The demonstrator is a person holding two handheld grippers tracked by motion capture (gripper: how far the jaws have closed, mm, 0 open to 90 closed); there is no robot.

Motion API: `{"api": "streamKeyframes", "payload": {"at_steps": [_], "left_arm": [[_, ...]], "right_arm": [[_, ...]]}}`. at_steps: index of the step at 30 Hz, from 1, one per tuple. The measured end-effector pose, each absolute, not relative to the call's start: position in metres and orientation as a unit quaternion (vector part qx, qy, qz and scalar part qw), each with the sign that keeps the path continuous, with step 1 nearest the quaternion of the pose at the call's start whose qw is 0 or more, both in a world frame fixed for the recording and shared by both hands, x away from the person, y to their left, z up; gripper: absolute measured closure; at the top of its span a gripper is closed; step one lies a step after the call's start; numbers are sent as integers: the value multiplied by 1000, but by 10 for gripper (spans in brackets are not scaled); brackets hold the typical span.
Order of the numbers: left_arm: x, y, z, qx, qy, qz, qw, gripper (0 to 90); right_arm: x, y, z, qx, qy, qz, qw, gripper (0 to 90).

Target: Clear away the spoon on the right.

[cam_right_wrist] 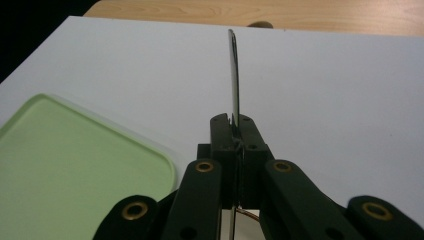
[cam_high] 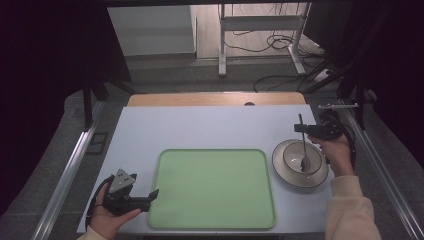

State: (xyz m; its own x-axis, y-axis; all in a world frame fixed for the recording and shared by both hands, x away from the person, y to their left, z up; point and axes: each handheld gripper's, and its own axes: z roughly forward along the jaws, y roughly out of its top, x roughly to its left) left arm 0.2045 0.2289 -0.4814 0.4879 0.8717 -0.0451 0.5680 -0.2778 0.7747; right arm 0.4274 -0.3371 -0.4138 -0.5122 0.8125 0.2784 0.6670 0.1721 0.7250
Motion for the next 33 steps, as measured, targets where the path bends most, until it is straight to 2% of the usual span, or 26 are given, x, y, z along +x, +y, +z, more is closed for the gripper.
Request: {"api": "streamKeyframes", "payload": {"at_steps": [17, 33], "left_arm": [[204, 229, -480, 774, 463, 201, 383, 91], [204, 229, -480, 775, 462, 201, 382, 91]], "right_arm": [[403, -331, -381, 454, 752, 467, 104, 881], [384, -313, -367, 423, 764, 474, 111, 881]]}}
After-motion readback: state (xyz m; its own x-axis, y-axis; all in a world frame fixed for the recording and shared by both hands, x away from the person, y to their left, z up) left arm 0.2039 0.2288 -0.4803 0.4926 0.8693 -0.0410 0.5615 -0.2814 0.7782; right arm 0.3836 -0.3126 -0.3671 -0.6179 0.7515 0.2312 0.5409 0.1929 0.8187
